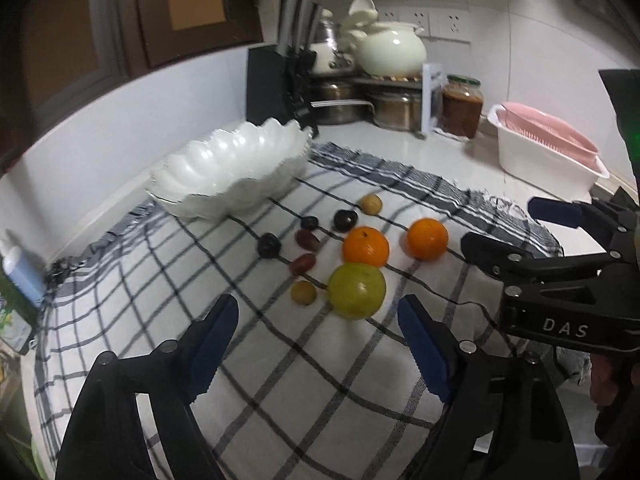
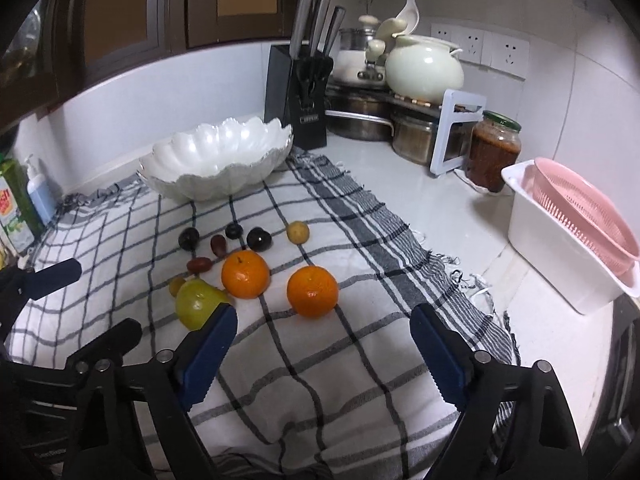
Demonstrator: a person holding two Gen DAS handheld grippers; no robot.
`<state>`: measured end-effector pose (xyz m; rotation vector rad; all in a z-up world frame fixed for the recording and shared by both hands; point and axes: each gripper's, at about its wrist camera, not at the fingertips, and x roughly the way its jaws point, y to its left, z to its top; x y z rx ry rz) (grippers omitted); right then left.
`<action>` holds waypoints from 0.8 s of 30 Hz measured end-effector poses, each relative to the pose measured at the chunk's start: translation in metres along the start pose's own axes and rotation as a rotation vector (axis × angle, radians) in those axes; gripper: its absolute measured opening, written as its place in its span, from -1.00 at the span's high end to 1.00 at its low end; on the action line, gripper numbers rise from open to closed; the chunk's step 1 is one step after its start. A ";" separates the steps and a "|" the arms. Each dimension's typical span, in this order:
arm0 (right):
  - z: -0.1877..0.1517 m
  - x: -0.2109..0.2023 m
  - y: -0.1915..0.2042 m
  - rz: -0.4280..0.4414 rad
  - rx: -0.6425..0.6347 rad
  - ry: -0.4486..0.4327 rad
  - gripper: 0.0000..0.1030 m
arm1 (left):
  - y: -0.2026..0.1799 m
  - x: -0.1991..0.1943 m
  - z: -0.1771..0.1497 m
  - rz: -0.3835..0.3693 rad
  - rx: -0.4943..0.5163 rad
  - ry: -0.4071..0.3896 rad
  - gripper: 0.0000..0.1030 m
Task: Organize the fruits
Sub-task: 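Lower the left tool onto the green citrus while the right tool approaches an orange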
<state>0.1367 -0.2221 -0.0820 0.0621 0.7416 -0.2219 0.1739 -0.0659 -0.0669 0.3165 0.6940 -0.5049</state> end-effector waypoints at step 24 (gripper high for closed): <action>0.011 0.095 -0.006 0.205 -0.148 0.193 -0.19 | -0.014 0.076 0.008 -0.069 -0.089 0.165 -0.16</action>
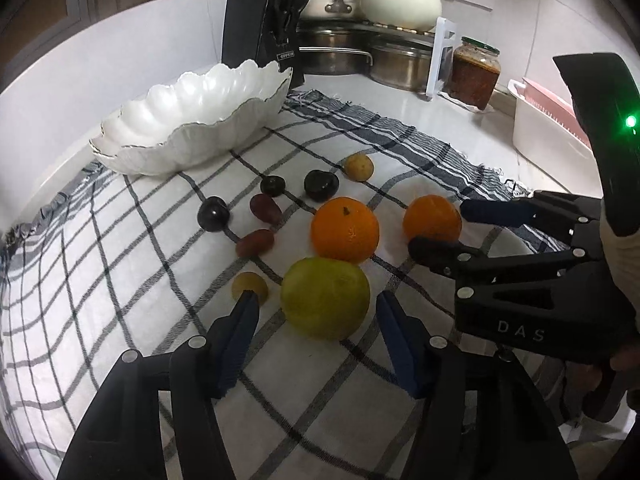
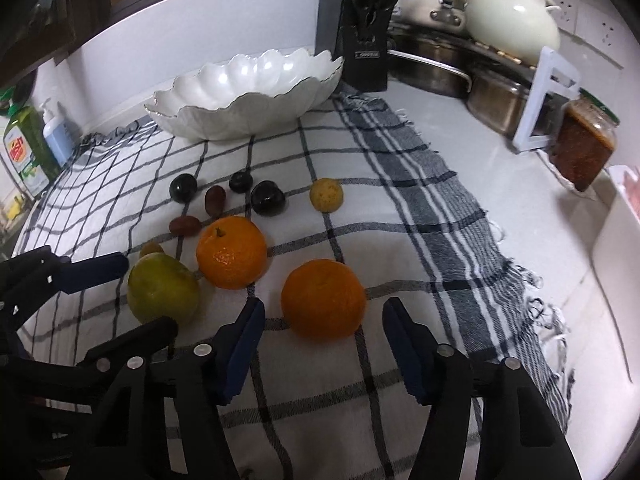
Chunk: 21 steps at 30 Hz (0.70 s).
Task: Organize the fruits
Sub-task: 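Lower the left tool onto the green citrus while the right tool approaches an orange, then close the left tool on the green citrus while the right tool grasps the orange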
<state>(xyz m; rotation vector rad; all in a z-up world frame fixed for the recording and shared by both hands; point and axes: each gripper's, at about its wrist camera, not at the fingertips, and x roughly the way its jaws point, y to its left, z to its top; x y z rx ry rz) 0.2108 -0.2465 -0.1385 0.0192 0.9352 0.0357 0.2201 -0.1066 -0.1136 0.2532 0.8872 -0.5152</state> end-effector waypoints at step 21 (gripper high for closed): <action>0.004 0.003 -0.004 0.034 -0.001 0.014 0.14 | 0.003 0.008 0.008 -0.038 -0.054 -0.006 0.06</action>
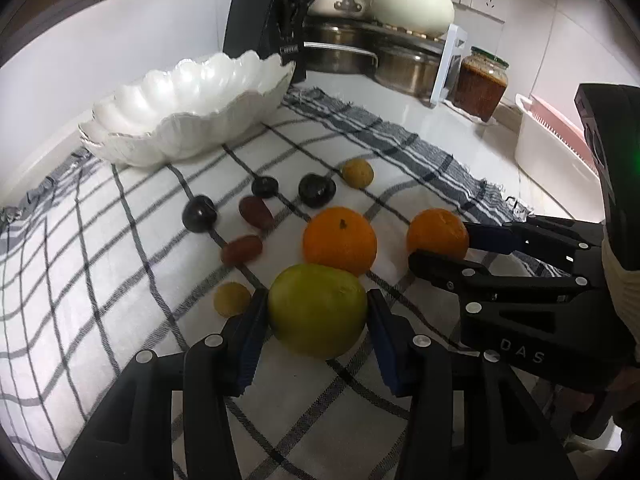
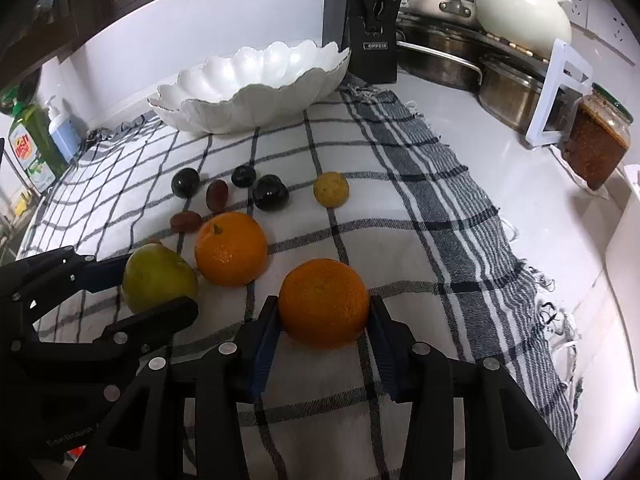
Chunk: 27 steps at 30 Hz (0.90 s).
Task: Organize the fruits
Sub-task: 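Close the left tool on the green citrus while the right tool grasps the orange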
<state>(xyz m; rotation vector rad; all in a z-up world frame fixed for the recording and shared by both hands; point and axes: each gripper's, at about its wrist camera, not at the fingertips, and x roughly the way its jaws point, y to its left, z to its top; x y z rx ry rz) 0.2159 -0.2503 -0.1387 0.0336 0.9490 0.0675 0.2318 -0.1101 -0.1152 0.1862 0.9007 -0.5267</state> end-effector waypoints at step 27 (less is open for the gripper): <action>0.092 -0.055 0.040 0.004 -0.020 -0.309 0.14 | 0.074 -0.069 0.078 0.102 -0.080 -0.273 0.06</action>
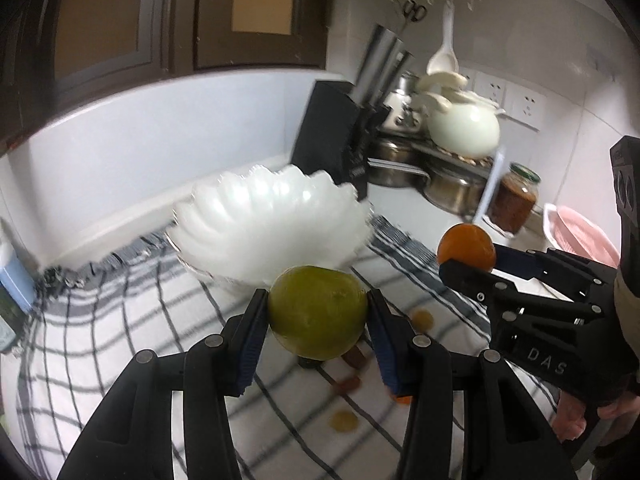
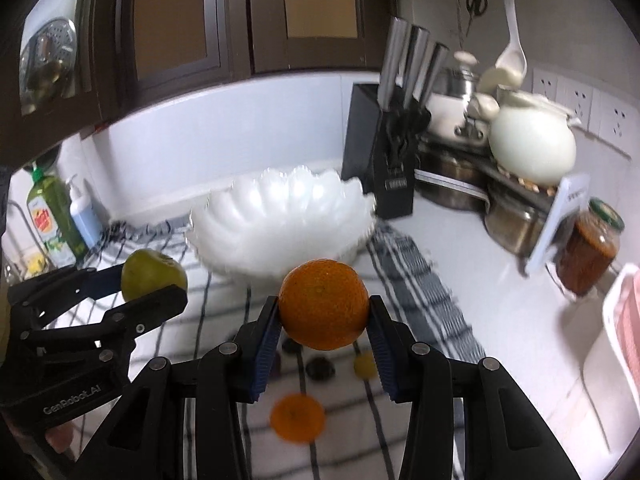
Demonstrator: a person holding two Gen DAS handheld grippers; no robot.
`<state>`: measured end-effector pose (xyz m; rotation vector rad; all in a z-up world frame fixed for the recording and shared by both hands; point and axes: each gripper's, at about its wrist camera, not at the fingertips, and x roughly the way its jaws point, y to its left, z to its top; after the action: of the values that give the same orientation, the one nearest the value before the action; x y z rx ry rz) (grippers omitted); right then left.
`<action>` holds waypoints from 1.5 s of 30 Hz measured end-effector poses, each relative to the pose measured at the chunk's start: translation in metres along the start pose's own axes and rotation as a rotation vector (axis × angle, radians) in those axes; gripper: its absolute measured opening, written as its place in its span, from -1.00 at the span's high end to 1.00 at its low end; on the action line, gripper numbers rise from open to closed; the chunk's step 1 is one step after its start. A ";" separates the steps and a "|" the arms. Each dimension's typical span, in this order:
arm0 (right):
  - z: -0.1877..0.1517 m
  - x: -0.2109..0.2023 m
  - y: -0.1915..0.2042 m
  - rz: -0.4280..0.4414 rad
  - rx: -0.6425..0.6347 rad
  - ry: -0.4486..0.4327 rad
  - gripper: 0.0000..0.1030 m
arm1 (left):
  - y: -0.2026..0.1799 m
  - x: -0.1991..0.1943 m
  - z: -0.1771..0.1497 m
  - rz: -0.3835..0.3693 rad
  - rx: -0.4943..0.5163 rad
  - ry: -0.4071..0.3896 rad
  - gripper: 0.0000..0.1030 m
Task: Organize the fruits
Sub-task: 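Close the left tool on the green citrus while the right tool grasps the orange, then carry both fruits over the white bowl and open both tools to drop them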
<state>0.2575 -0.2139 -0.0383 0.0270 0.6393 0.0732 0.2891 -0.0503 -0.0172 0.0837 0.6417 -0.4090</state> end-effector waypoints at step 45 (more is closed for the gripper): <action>0.120 0.274 0.020 0.012 -0.143 0.315 0.14 | 0.123 0.224 0.088 0.127 -0.137 0.280 0.06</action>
<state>0.5471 -0.1730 -0.1039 -0.1213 0.9476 0.1368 0.5495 -0.0326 -0.0865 0.0509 0.9332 -0.2304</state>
